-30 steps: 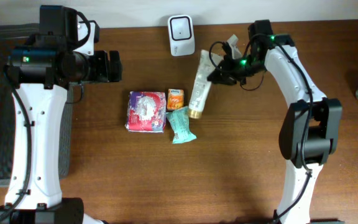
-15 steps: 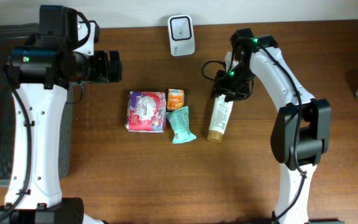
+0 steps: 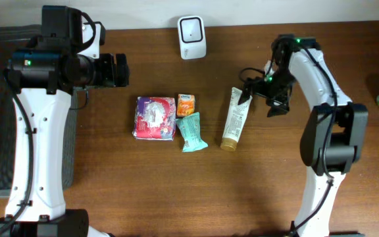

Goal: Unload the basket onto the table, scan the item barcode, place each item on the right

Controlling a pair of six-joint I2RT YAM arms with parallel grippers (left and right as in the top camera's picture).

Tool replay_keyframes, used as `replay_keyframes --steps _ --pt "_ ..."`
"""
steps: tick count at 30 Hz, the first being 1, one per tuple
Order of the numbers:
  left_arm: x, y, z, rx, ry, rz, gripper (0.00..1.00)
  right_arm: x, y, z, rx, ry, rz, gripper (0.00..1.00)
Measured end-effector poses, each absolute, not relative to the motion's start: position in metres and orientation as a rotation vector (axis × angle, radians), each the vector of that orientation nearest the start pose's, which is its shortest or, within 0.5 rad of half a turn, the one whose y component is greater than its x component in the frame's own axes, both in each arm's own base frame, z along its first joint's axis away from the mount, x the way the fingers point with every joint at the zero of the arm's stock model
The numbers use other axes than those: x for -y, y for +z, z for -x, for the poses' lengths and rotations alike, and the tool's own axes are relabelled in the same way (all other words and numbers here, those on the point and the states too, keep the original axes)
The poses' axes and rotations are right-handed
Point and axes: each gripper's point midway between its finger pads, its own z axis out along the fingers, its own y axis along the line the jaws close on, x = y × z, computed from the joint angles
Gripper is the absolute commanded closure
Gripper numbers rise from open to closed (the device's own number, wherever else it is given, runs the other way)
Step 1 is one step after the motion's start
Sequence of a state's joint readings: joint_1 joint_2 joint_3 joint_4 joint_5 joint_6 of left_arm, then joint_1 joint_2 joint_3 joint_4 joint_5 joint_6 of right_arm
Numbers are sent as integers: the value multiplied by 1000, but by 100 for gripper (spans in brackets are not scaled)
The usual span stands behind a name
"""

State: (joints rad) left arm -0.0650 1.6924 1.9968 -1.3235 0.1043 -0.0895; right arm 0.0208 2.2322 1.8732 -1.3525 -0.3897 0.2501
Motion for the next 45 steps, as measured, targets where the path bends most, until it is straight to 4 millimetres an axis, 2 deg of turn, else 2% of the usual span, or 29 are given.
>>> replay_keyframes --steps 4,6,7,9,11,13,17,25,29,34,37,38,42,45 --pt "44 298 -394 -2593 -192 -7 1 -92 34 -394 -3222 750 -366 15" --pt "44 298 -394 -2594 -192 -7 1 -103 19 -392 -3190 872 -368 19" --pt "44 298 -394 -2593 -192 -7 1 -109 20 -395 -3159 930 -361 27" --pt "44 298 -394 -2593 -192 -7 1 -122 21 -407 -3050 1064 -313 48" --pt "44 298 -394 -2593 -192 -7 1 -133 18 -411 -2994 1144 -293 78" --pt "44 298 -394 -2593 -192 -6 1 -139 16 -412 -2976 1170 -284 96" --pt "44 298 -394 -2593 -192 -7 1 -162 21 -422 -2917 1239 -270 96" --pt "44 298 -394 -2593 -192 -7 1 -161 29 -433 -2912 1162 -294 96" --pt "44 298 -394 -2593 -192 -7 1 -146 26 -423 -3001 981 -376 96" --pt "44 298 -394 -2593 -192 -6 1 -134 27 -405 -3103 527 -448 96" --pt "44 298 -394 -2593 -192 -7 1 -134 32 -399 -3125 370 -467 96" --pt "44 298 -394 -2593 -192 -7 1 -128 34 -392 -3149 287 -497 96" --pt "44 298 -394 -2593 -192 -6 1 -113 37 -390 -3150 127 -544 96" --pt "44 298 -394 -2593 -192 -6 1 -111 37 -391 -3132 67 -540 96"
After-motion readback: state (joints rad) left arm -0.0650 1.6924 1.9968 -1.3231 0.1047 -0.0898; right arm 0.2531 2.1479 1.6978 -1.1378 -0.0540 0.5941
